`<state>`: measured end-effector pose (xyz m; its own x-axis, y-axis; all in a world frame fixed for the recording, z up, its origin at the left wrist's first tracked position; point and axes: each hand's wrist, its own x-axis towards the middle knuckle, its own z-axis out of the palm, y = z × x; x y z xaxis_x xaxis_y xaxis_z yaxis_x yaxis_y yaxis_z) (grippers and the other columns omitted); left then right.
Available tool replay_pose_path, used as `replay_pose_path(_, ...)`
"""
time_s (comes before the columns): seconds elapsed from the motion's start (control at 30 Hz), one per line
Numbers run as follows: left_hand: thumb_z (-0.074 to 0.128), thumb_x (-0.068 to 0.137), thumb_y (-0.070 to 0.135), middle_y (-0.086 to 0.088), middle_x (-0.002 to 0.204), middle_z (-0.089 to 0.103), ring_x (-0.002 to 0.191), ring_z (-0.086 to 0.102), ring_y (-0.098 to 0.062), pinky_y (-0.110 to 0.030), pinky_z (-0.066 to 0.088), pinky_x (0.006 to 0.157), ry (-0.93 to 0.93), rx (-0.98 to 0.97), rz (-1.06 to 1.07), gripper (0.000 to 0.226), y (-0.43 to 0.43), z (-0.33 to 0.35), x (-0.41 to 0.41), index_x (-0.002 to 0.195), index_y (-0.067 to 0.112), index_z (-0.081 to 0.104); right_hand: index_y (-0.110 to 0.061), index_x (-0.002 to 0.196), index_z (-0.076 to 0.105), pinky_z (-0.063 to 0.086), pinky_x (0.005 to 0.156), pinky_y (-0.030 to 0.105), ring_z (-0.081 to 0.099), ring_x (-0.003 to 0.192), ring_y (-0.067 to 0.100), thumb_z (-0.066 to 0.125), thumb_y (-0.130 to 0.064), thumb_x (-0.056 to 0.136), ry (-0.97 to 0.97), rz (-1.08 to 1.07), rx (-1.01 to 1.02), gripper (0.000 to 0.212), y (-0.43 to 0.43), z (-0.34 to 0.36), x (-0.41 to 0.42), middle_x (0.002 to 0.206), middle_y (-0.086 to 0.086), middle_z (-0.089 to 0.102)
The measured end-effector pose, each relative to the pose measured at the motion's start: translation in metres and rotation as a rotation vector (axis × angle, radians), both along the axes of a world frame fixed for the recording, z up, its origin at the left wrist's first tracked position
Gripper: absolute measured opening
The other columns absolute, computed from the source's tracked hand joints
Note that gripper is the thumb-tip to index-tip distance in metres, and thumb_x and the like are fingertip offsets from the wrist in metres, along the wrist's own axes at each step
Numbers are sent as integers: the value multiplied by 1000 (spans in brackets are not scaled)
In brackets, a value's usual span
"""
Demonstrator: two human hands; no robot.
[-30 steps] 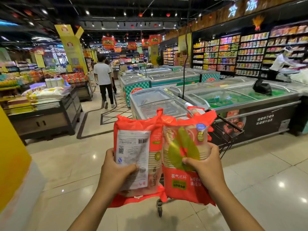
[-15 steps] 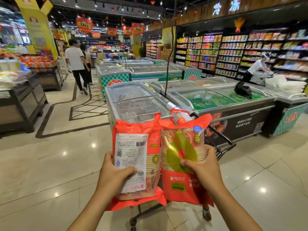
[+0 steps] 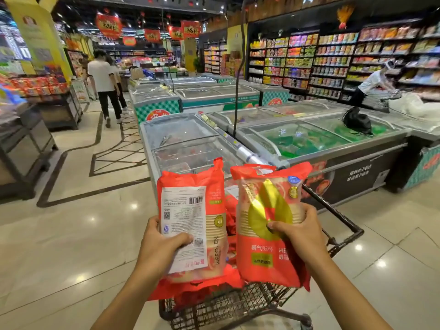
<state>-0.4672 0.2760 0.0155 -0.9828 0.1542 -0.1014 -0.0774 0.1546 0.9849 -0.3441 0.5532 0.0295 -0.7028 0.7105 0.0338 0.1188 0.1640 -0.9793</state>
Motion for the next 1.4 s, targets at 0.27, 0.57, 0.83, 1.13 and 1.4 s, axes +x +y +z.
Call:
replay_pose_path(0.27,93,58,14,-4,111,74,94,76,-23,-46,63,84,-41,-47,95,72,69,-12,-99,118,17,52,-33,109,50,58,84,49,72,90,24,96,-26,49,-34,96,-43,76,80,-16,-137,101,1,70)
replay_pose_path(0.57,92,52,20,-8,106,76,74,76,-20,-36,61,64,-202,-94,183,77,134,-46,-209,120,10,57,-23,113,53,56,87,51,70,90,23,95,-44,49,-210,254,-10,79,153,-54,-303,99,-3,70)
replay_pose_path(0.83,88,41,34,-11,104,79,85,79,-30,-53,63,83,-355,-88,201,88,155,-85,-261,120,7,60,-28,115,61,57,90,47,73,91,20,86,-65,37,-396,420,68,90,192,-107,-378,99,-7,76)
replay_pose_path(1.13,87,71,23,-6,89,81,76,79,-24,-36,62,73,-419,-211,185,36,170,-110,-276,102,13,71,-13,106,62,54,88,46,68,93,31,69,-77,47,-628,519,250,87,196,-118,-397,97,9,72)
replay_pose_path(1.4,83,49,59,-4,108,76,89,77,-25,-47,62,86,-416,-302,208,94,170,-124,-285,125,13,52,-7,125,52,47,84,42,62,113,39,66,-66,84,-694,475,552,73,187,-114,-397,124,19,65)
